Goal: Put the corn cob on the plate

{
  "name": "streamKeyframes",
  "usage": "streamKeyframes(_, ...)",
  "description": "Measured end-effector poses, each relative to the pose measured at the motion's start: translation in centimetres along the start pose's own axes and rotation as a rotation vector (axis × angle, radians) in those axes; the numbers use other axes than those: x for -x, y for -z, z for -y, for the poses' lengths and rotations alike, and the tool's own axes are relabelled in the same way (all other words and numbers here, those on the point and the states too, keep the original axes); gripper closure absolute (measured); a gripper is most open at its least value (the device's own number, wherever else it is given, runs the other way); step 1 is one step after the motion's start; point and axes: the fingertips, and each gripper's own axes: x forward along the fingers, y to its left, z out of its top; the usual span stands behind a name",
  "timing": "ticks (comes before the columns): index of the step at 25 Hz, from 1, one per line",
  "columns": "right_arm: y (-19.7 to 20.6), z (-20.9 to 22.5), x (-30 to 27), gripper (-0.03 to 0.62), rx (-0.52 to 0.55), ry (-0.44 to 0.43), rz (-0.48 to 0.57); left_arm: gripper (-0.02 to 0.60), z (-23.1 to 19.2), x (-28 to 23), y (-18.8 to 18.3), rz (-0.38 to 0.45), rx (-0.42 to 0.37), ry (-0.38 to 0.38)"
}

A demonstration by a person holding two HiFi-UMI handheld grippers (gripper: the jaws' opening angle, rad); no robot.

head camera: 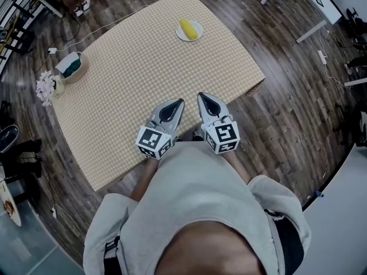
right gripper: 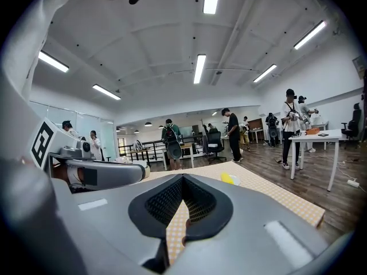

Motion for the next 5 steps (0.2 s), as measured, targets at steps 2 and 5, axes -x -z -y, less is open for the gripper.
streamKeyframes(2, 0.12, 0.24, 0.10, 0.599, -0.002, 0.001, 0.000, 0.574, 0.12, -0.26, 0.03, 0.000, 0.000, 0.001)
streamKeyframes(5, -0.08, 0.55, 0.15, 0.599, 0.004, -0.001, 0.008, 0.574, 0.29, -0.56, 0.05, 0.002, -0.002, 0.001)
